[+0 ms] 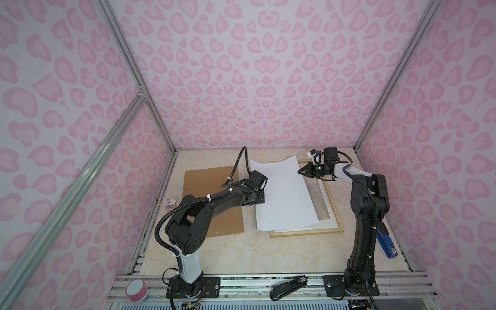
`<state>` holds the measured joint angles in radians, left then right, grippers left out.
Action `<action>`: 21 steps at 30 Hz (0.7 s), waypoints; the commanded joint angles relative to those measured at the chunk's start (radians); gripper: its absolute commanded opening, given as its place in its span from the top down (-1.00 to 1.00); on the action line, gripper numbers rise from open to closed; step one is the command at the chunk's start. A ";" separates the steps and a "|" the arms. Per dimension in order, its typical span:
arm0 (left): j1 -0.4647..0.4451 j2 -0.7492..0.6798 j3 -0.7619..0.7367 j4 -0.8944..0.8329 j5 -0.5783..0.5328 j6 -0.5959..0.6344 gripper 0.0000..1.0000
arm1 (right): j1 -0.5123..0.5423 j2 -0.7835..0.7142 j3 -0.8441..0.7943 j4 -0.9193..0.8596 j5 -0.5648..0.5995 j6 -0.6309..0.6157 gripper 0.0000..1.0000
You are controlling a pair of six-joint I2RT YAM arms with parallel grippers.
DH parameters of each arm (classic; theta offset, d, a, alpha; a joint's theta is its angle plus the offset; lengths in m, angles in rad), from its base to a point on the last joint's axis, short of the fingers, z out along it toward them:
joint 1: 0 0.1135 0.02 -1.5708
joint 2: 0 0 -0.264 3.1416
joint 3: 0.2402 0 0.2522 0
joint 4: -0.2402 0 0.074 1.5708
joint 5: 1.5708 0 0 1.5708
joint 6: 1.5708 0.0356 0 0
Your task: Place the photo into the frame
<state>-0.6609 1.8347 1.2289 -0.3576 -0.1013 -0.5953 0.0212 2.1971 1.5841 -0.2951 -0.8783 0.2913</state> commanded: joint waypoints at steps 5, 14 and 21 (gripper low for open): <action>-0.019 -0.046 -0.006 0.083 0.012 -0.034 0.93 | -0.021 -0.020 -0.006 -0.065 0.013 -0.038 1.00; -0.052 -0.024 0.022 0.113 0.018 -0.069 0.93 | -0.083 -0.038 -0.004 -0.123 -0.014 -0.079 1.00; -0.067 0.003 0.025 0.164 0.005 -0.117 0.93 | -0.117 -0.031 0.020 -0.150 -0.027 -0.096 1.00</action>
<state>-0.7258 1.8244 1.2457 -0.2459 -0.0826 -0.6830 -0.0883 2.1609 1.5948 -0.4202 -0.8879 0.2169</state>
